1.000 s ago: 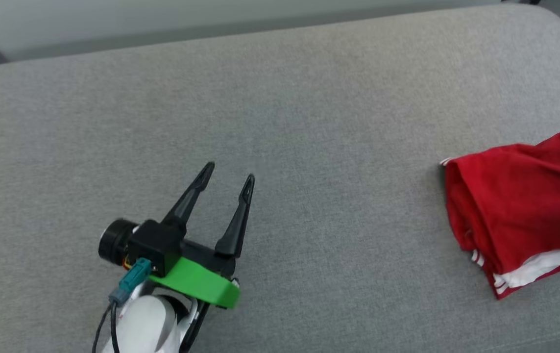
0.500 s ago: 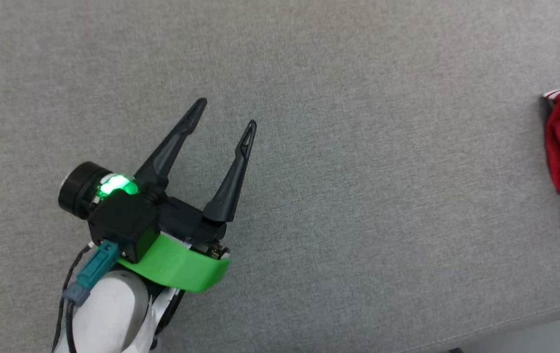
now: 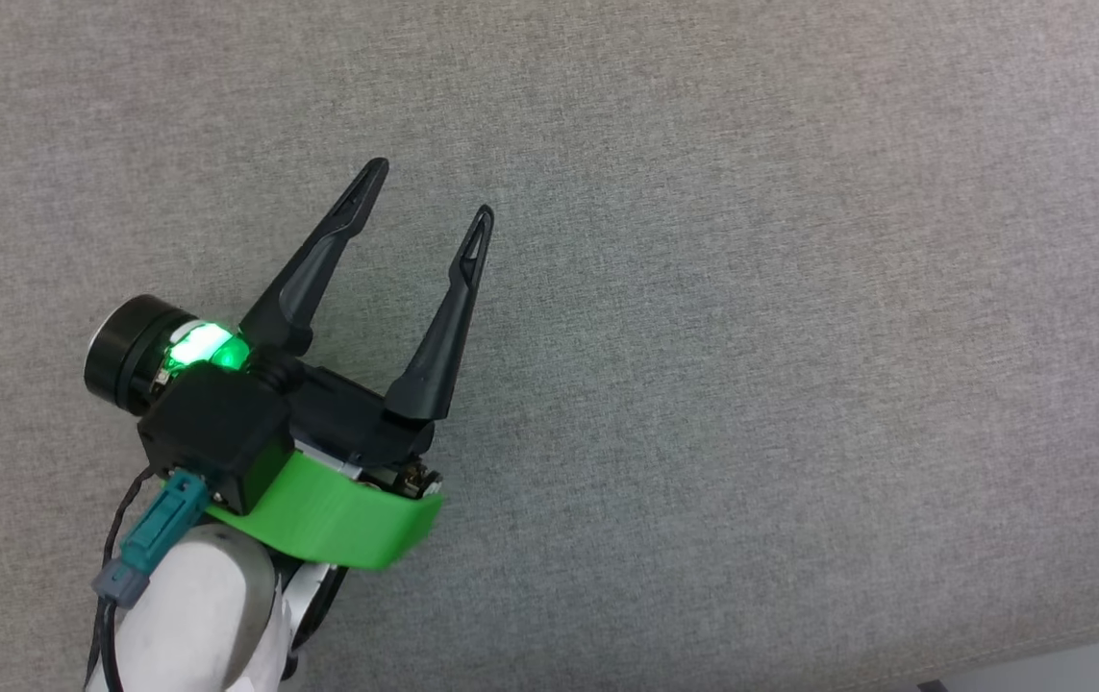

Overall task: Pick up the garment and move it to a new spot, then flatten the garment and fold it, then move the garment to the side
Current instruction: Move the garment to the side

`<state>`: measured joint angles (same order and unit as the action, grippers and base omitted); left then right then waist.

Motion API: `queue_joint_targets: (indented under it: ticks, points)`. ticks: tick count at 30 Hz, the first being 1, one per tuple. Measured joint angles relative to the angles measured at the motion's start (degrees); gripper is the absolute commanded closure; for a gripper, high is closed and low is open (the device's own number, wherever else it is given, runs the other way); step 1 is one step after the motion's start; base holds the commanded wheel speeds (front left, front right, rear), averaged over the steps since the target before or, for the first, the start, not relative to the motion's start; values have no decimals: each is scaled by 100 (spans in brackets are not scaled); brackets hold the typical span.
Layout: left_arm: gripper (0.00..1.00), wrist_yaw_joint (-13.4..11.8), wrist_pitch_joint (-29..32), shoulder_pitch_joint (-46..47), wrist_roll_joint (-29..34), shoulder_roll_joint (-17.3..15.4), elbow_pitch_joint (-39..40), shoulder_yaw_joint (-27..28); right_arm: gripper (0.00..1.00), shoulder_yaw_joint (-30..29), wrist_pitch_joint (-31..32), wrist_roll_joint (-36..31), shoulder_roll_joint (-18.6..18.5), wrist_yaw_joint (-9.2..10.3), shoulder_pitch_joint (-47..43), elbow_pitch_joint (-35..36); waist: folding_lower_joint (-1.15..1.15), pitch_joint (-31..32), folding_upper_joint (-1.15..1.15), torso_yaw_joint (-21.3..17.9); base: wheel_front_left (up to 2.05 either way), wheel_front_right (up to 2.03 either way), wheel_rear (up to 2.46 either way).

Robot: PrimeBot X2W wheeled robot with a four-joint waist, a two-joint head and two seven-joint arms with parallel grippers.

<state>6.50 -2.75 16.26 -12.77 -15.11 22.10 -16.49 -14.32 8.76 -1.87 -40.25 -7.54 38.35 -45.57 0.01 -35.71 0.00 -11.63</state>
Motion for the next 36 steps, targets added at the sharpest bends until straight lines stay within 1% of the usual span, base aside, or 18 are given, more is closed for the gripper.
queue_joint_targets:
  ticks: [5,6,10,12,16,19,21,23,27,30,33,36]
  points:
    - [0,-27,-107,-1,-31,7,-186,2,0,-21,-268,-180,25,0,187,-268,0,90,0,64,0,0,0]
    - [0,-54,-233,-5,-76,30,-372,5,0,26,-414,-256,23,0,282,-387,0,211,0,90,0,0,0]
    - [0,-92,-446,-55,-155,78,-702,32,0,199,-639,-246,16,0,337,-446,0,460,0,122,0,0,0]
    - [0,-170,-555,-127,-203,112,-899,71,0,366,-755,-234,0,0,354,-421,-1,628,0,139,0,0,0]
    - [0,-253,-760,-327,-354,182,-1233,189,0,668,-945,33,27,0,406,-196,-1,985,0,172,0,0,0]
    - [0,-312,-860,-516,-403,221,-1435,234,0,856,-1060,390,87,0,387,66,-1,1298,0,206,0,0,0]
    - [0,-387,-916,-632,-452,263,-1574,289,0,960,-1113,714,138,0,276,360,-1,1530,0,243,0,0,0]
    - [0,-433,-960,-749,-499,285,-1672,365,0,966,-1121,1166,274,0,105,649,-1,1737,0,284,0,0,0]
    - [0,-525,-1022,-945,-580,314,-1823,434,0,1048,-1033,1933,643,0,-422,1570,-1,2165,0,396,0,0,0]
    - [0,-588,-1039,-1063,-588,315,-1946,460,0,1143,-1096,2149,794,0,-823,2473,-2,2448,0,500,0,0,0]
    - [0,-634,-1061,-1222,-590,314,-2025,491,0,1135,-1060,2245,1066,0,-1226,3278,-2,2697,0,621,0,0,0]
    - [0,-667,-1083,-1328,-613,324,-2113,521,0,1100,-975,2242,1478,0,-1686,3947,-2,2908,0,755,0,0,0]
